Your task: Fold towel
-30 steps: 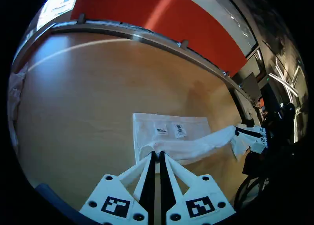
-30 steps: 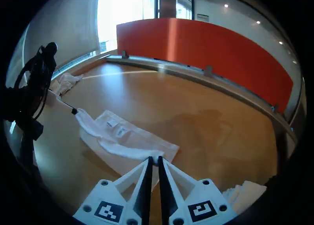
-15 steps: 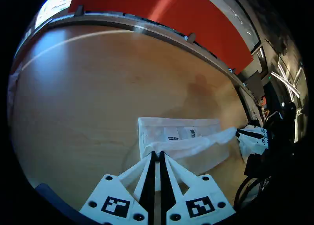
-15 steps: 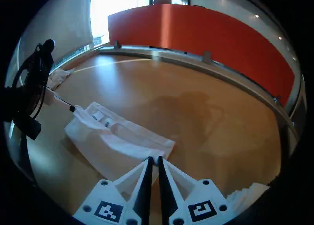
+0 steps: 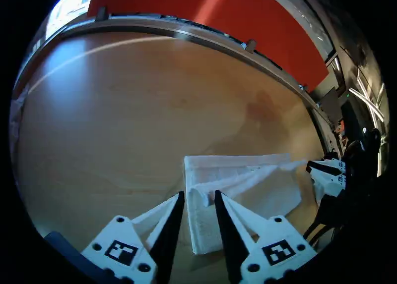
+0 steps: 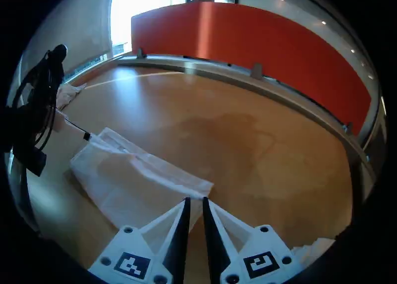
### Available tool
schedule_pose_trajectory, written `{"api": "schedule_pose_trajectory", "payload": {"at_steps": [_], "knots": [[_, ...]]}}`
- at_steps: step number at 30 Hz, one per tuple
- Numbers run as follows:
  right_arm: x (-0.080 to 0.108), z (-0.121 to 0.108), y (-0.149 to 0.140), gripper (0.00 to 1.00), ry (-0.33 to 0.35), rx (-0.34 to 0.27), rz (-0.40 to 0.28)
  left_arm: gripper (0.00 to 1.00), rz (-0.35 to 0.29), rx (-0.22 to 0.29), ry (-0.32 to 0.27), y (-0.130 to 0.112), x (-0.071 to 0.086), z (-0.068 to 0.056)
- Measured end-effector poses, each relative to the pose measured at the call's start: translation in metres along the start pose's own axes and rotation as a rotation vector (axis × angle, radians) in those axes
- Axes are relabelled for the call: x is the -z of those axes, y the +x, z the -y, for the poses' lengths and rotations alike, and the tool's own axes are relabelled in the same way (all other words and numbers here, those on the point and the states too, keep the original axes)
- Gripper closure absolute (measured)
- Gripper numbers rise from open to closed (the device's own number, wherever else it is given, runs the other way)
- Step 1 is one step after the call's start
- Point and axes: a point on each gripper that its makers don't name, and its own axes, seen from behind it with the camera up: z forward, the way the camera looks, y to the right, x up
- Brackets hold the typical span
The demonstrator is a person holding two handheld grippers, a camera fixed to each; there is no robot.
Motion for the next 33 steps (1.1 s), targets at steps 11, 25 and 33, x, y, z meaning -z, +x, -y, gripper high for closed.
{"api": "schedule_pose_trajectory", "payload": {"at_steps": [11, 25, 33], "knots": [[0.007, -0.005, 0.002, 0.41, -0.008, -0.013, -0.008, 0.35, -0.041, -0.030, 0.051, 0.008, 0.010, 0.007], [0.016, -0.003, -0.008, 0.30, -0.008, -0.012, -0.006, 0.34, -0.101, -0.020, 0.073, 0.019, 0.028, 0.011], [0.022, 0.001, -0.015, 0.30, -0.006, -0.012, -0.001, 0.34, -0.097, -0.034, 0.085, 0.007, 0.033, 0.014]]}}
